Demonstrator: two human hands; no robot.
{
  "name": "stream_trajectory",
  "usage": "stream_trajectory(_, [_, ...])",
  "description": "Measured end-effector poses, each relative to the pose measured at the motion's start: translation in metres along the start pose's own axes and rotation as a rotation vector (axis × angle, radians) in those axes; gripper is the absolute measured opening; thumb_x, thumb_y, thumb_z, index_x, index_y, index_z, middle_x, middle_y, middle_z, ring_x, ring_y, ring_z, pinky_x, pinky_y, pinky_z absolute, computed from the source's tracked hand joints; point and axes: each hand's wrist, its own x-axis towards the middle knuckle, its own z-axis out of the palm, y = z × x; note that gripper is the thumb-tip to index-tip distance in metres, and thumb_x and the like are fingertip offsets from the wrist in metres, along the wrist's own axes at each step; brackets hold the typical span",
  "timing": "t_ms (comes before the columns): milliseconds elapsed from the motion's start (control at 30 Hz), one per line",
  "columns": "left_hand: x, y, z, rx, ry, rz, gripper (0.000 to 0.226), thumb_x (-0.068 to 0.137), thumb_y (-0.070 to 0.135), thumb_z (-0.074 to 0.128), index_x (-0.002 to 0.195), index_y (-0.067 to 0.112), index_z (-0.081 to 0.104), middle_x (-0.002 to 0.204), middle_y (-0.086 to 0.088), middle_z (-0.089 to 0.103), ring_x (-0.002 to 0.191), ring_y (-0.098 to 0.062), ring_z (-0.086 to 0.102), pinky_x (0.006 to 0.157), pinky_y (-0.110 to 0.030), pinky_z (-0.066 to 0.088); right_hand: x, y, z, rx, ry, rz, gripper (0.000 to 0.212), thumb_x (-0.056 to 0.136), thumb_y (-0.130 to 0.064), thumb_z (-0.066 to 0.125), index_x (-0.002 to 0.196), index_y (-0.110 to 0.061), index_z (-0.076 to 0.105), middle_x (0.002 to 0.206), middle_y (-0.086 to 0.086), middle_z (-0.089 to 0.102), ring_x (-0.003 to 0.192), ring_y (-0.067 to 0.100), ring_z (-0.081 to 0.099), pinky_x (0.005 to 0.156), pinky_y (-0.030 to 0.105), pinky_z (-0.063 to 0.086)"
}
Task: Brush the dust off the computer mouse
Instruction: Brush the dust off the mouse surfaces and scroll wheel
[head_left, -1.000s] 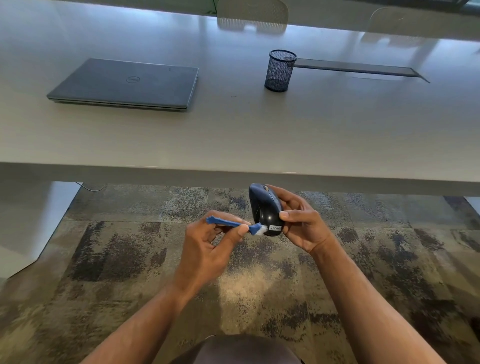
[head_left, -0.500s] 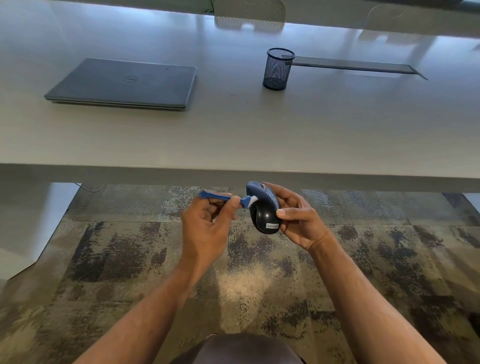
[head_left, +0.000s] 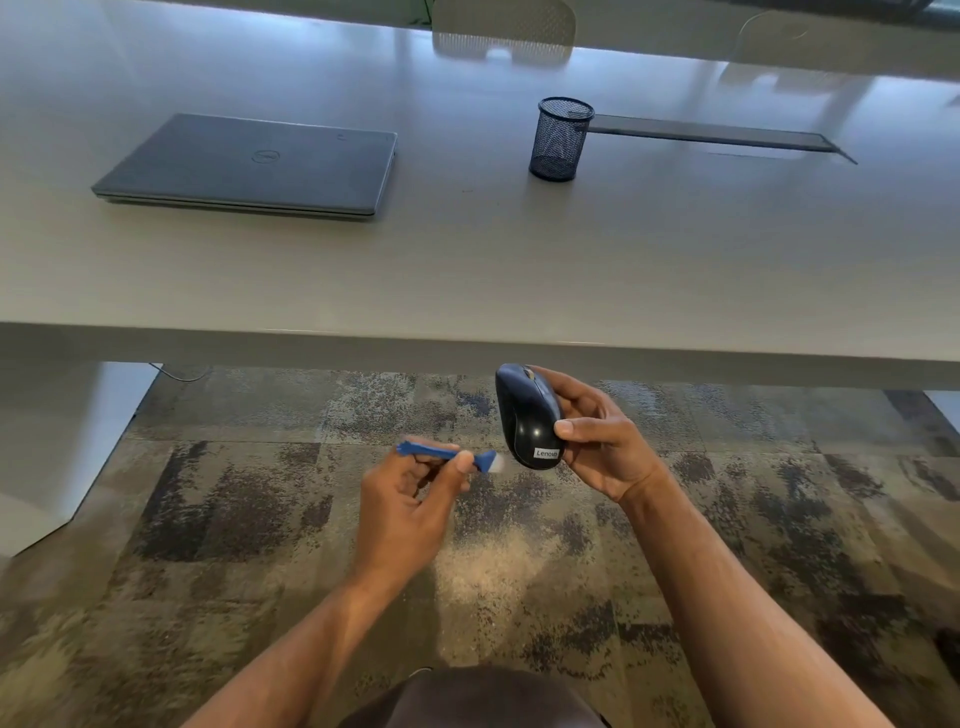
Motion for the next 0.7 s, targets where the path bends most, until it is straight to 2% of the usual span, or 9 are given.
stream_trajectory(133, [0.016, 0.018, -0.001, -0.039, 0.089, 0.132, 0.005, 0.086, 0.017, 0.065, 0.090, 0.015, 0.064, 0.072, -0.005, 0.070, 0.065, -0.015, 0.069, 0.063, -0.018, 0.054, 0.001, 0.002, 0.002, -0.009, -0.001, 0.008, 0.091, 0.061, -0.007, 0.079, 0.144, 0.002, 0.044, 0.129, 0.018, 0.062, 0.109, 0.030, 0.065, 0.089, 0.038, 0.058])
stream_trajectory(267, [0.029, 0.028, 0.004, -0.099, 0.153, 0.096, 0.005, 0.085, 0.018, 0.067, 0.087, 0.021, 0.063, 0.071, -0.008, 0.070, 0.065, -0.022, 0.069, 0.063, -0.025, 0.057, 0.003, 0.004, 0.005, -0.012, -0.011, 0.008, 0.097, 0.059, -0.011, 0.085, 0.145, 0.002, 0.042, 0.129, 0.018, 0.062, 0.110, 0.030, 0.064, 0.091, 0.038, 0.057])
stream_trajectory(500, [0.019, 0.026, 0.008, -0.070, 0.048, 0.100, 0.006, 0.083, 0.020, 0.066, 0.088, 0.018, 0.066, 0.075, -0.003, 0.071, 0.070, -0.012, 0.070, 0.066, -0.018, 0.055, 0.004, 0.003, 0.004, -0.008, 0.026, -0.022, 0.093, 0.059, -0.008, 0.080, 0.144, 0.003, 0.044, 0.127, 0.019, 0.063, 0.105, 0.029, 0.067, 0.084, 0.035, 0.060])
stream_trajectory(700, [0.001, 0.015, 0.009, -0.006, -0.058, 0.128, 0.007, 0.084, 0.029, 0.070, 0.089, 0.026, 0.067, 0.082, 0.002, 0.072, 0.074, -0.012, 0.070, 0.069, -0.024, 0.057, 0.003, 0.006, 0.000, -0.022, 0.040, -0.020, 0.087, 0.063, -0.007, 0.072, 0.145, 0.004, 0.043, 0.130, 0.022, 0.059, 0.107, 0.030, 0.065, 0.083, 0.036, 0.060])
